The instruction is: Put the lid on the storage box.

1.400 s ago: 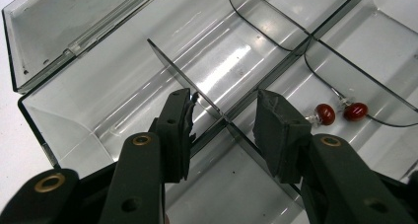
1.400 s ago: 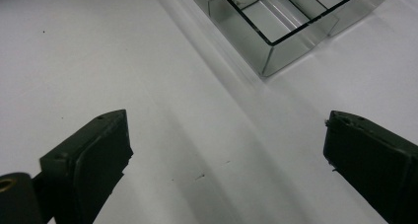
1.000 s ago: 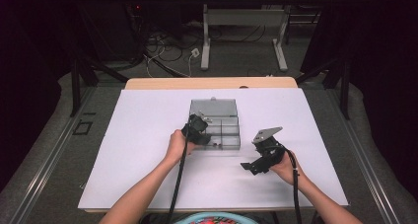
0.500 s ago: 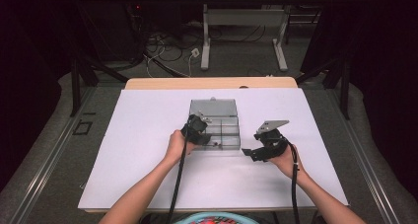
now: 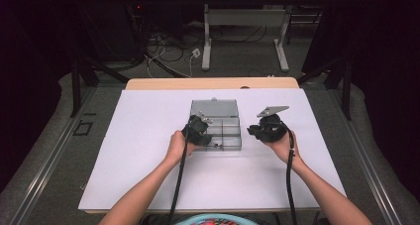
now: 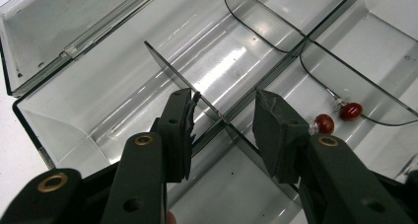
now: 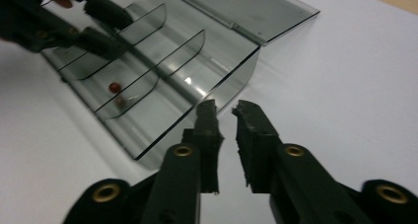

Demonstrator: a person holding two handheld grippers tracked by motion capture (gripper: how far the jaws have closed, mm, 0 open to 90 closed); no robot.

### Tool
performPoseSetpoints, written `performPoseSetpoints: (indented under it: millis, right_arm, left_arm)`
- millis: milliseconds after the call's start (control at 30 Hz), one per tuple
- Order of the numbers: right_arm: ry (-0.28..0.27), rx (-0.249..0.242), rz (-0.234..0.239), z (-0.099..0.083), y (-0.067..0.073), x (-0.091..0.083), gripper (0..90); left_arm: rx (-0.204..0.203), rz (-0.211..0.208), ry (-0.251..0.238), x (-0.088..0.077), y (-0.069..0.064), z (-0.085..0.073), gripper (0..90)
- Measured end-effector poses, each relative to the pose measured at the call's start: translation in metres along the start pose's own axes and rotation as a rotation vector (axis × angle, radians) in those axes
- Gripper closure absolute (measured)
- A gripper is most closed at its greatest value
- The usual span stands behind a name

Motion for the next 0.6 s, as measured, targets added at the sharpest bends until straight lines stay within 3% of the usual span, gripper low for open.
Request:
performPoseSetpoints:
  millis: [100,267,433,600]
  right_arm:
    - [0.009,-0.005,-0.022,0.008,-0.008,0.011,90.0]
    - [0.024,-0.016,-0.043,0.019,-0.017,0.03,90.0]
    - [0.062,-0.028,-0.045,0.023,-0.026,0.045,90.0]
    - [0.101,-0.008,-0.047,0.023,-0.035,0.06,90.0]
  left_arm:
    - [0.0,0.0,0.0,0.0,0.0,0.0,59.1]
    - [-0.001,0.0,0.001,0.0,0.0,0.0,59.1]
    - [-0.007,-0.003,-0.005,0.0,0.0,0.0,59.1]
    - [-0.004,-0.004,-0.004,0.0,0.0,0.0,59.1]
Point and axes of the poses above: each handheld gripper's, and its own axes: x roughly forward along the jaws, z roughly out of its top, y roughly to its left, the point moved 5 cm from there along x, roughly forward along the jaws, and after that the axes turned 12 degrees about -x, right-handed, at the moved point
